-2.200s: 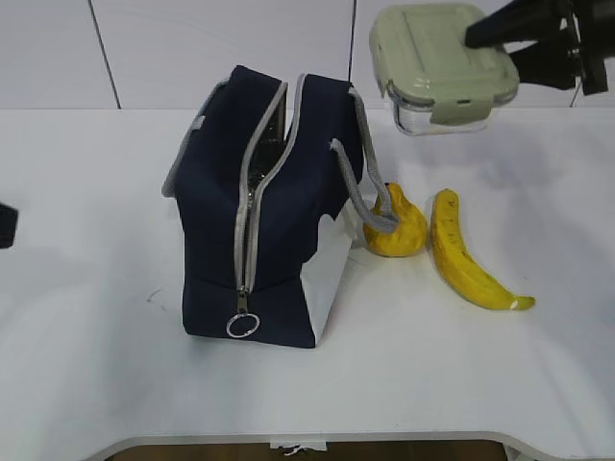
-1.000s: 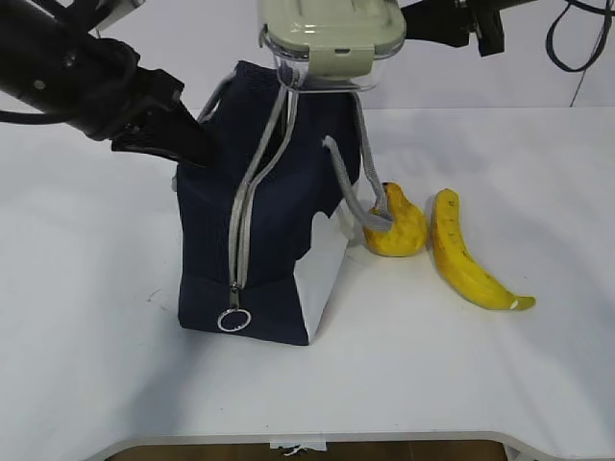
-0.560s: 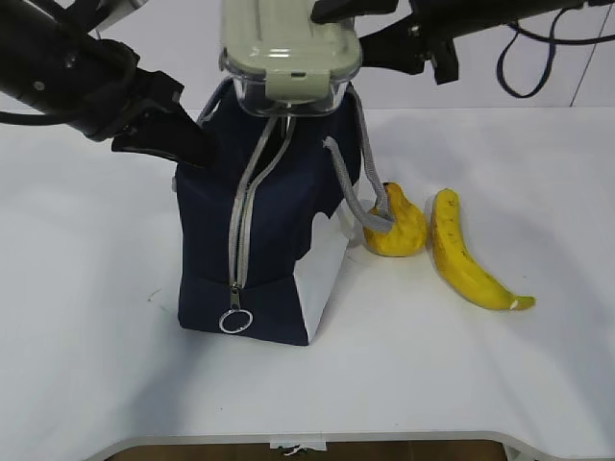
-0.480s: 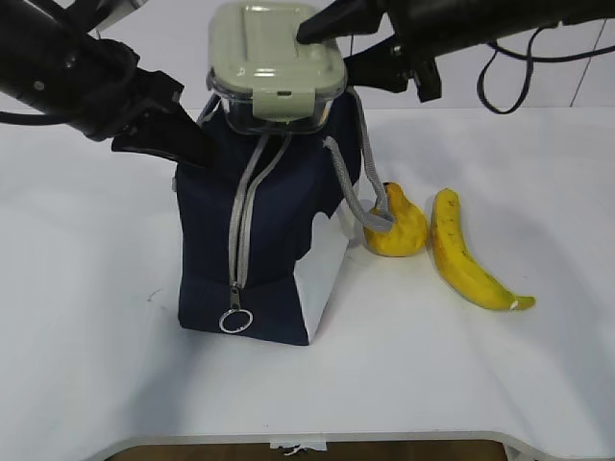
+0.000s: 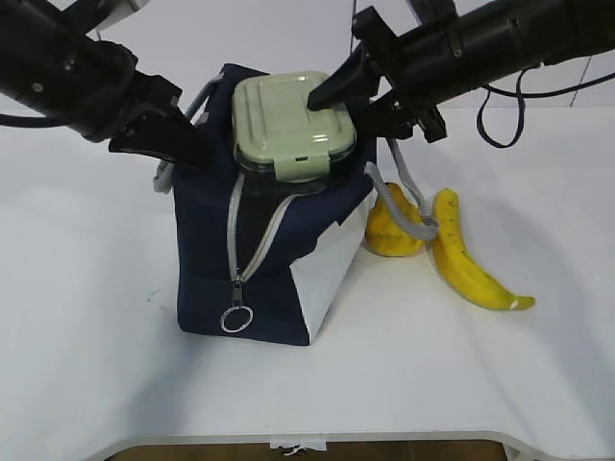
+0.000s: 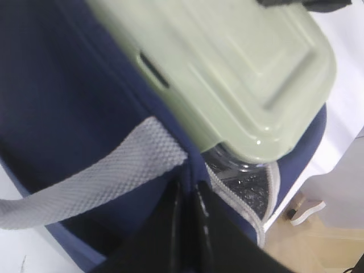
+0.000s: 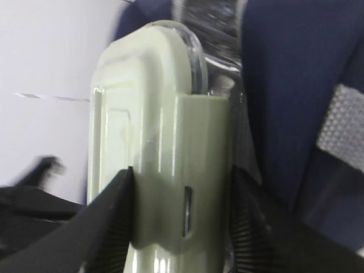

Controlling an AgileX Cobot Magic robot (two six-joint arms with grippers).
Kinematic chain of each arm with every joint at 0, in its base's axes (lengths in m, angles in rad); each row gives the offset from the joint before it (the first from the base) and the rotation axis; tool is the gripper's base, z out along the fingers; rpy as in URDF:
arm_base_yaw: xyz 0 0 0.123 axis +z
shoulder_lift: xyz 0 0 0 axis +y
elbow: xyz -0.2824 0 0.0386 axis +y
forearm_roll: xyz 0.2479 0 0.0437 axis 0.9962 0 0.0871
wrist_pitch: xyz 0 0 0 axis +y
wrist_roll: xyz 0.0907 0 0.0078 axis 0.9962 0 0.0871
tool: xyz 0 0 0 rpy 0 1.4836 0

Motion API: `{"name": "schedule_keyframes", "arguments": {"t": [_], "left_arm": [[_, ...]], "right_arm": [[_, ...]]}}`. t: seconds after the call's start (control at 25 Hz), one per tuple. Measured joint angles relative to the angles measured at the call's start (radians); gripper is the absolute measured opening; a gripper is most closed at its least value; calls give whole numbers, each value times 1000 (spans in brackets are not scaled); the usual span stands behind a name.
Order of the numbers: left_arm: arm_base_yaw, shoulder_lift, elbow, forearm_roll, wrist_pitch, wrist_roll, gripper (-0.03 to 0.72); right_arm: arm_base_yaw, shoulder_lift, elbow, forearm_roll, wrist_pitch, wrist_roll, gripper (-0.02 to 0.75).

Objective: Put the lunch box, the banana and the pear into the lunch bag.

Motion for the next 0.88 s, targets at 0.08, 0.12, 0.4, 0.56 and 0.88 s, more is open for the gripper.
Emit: {"name": "schedule_keyframes", "arguments": {"t": [0.08, 0.12, 0.4, 0.56, 0.88], "left_arm": [[4, 0, 0, 0, -4, 0, -4], [9, 0, 0, 0, -8, 0, -4], [23, 0, 0, -58, -33, 0, -5], [23, 0, 0, -80, -33, 0, -5], [23, 0, 0, -82, -22, 0, -5]], "right_arm": [[0, 0, 0, -38, 3, 4, 369], [0, 0, 0, -38, 3, 4, 369], [0, 22, 0, -65, -26, 18, 369], [0, 56, 0, -59, -41, 27, 369], [29, 84, 0, -32, -106, 29, 370]]}}
